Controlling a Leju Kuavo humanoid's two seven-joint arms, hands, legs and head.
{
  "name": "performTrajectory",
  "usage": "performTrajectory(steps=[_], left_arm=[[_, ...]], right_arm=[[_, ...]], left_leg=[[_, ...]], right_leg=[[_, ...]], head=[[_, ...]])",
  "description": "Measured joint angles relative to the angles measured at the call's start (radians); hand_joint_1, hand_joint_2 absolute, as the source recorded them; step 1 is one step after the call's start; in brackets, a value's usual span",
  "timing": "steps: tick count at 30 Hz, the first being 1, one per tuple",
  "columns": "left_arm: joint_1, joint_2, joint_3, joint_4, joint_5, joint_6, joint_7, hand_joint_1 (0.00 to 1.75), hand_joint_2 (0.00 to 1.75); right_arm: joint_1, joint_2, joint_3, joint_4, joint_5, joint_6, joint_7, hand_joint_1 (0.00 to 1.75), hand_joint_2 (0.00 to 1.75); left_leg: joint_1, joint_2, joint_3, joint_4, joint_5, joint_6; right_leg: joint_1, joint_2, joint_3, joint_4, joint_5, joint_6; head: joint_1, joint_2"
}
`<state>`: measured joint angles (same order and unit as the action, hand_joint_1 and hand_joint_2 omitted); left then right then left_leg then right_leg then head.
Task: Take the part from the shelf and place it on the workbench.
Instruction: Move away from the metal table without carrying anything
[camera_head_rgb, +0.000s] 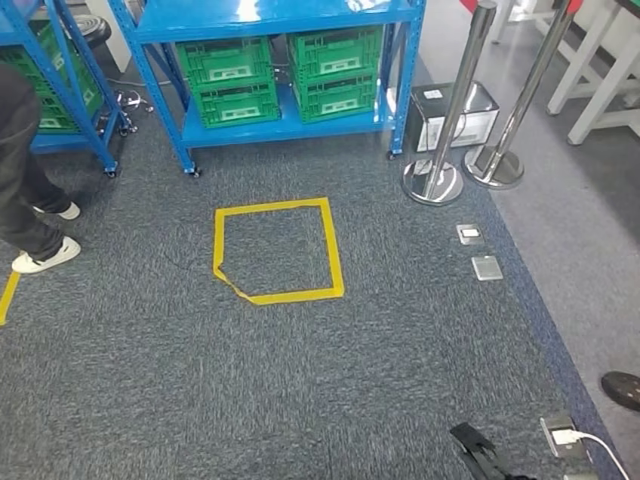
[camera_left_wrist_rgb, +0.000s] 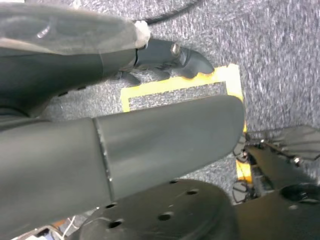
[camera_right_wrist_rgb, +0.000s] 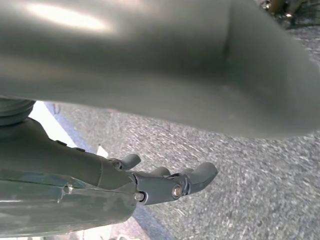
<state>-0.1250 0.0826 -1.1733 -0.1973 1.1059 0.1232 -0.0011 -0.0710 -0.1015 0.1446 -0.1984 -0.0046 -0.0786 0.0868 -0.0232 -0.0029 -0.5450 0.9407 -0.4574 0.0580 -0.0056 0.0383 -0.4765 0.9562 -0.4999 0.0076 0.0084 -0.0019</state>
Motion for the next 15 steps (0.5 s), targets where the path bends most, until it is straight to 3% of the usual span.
performTrajectory(steps=[2,4,6,7,8,9,10,11,12,13,15], left_arm=[[-0.001,-0.003,0.0,0.0,0.0,0.0,0.0,0.0,0.0],[0.001,-0.005,0.0,0.0,0.0,0.0,0.0,0.0,0.0],[0.003,-0.006,0.0,0.0,0.0,0.0,0.0,0.0,0.0],[0.003,-0.006,0.0,0.0,0.0,0.0,0.0,0.0,0.0],[0.004,-0.007,0.0,0.0,0.0,0.0,0.0,0.0,0.0],[0.006,-0.008,0.0,0.0,0.0,0.0,0.0,0.0,0.0],[0.007,-0.009,0.0,0.0,-0.001,0.0,0.0,0.0,0.0],[0.008,-0.01,0.0,0.0,-0.001,0.0,0.0,0.0,0.0],[0.008,-0.011,0.0,0.0,-0.002,0.0,0.0,0.0,0.0],[0.007,-0.01,0.0,0.0,-0.002,0.0,-0.001,0.0,0.0],[0.004,-0.009,0.0,0.0,-0.002,0.0,-0.001,0.0,0.0]], right_arm=[[0.001,-0.001,0.0,0.0,0.0,0.001,0.0,0.0,0.0],[0.001,-0.001,0.001,0.0,0.0,0.002,-0.001,0.0,0.0],[0.0,-0.002,0.001,0.0,0.0,0.001,-0.001,0.0,0.0],[0.001,-0.002,0.001,0.0,0.0,0.001,0.0,0.0,0.0],[0.002,-0.003,0.001,0.0,0.0,0.001,0.0,0.0,0.0],[0.004,-0.003,0.001,0.001,0.0,0.001,0.0,0.0,0.0],[0.005,-0.003,0.001,0.001,0.0,0.001,0.0,0.0,0.0],[0.006,-0.003,0.001,0.001,0.0,0.001,-0.001,0.0,0.0],[0.006,-0.003,0.0,0.002,0.0,0.001,-0.001,0.0,0.0],[0.006,-0.003,0.0,0.003,0.0,0.001,-0.001,0.0,0.0],[0.005,-0.003,0.0,0.005,0.0,0.002,-0.001,0.0,0.0]], left_leg=[[0.003,0.003,0.018,-0.023,0.005,0.002],[0.009,0.006,0.037,-0.035,0.011,0.004],[0.01,0.008,0.046,-0.036,0.008,0.003],[0.011,0.009,0.049,-0.035,0.004,0.002],[0.013,0.009,0.054,-0.035,-0.001,-0.001],[0.015,0.009,0.06,-0.034,-0.007,-0.005],[0.018,0.009,0.069,-0.033,-0.014,-0.01],[0.021,0.009,0.077,-0.031,-0.022,-0.016],[0.023,0.01,0.085,-0.028,-0.03,-0.023],[0.023,0.01,0.089,-0.024,-0.038,-0.03],[0.021,0.012,0.094,-0.018,-0.047,-0.044]], right_leg=[[-0.001,-0.003,0.009,0.004,0.006,0.01],[-0.002,-0.016,-0.011,0.058,-0.029,0.019],[-0.006,-0.025,-0.076,0.184,-0.094,0.029],[-0.008,-0.026,-0.112,0.244,-0.116,0.033],[-0.011,-0.027,-0.138,0.278,-0.121,0.037],[-0.014,-0.028,-0.146,0.273,-0.104,0.041],[-0.018,-0.03,-0.135,0.229,-0.065,0.046],[-0.022,-0.033,-0.113,0.159,-0.017,0.051],[-0.023,-0.038,-0.095,0.094,0.013,0.055],[-0.023,-0.043,-0.081,0.046,0.024,0.051],[-0.018,-0.047,-0.077,0.019,0.015,0.029]], head=[[0.0,0.0],[0.004,0.0],[0.009,0.0],[0.012,0.0],[0.014,0.0],[0.017,0.0],[0.02,0.0],[0.024,0.0],[0.027,0.0],[0.03,0.0],[0.032,0.0]])
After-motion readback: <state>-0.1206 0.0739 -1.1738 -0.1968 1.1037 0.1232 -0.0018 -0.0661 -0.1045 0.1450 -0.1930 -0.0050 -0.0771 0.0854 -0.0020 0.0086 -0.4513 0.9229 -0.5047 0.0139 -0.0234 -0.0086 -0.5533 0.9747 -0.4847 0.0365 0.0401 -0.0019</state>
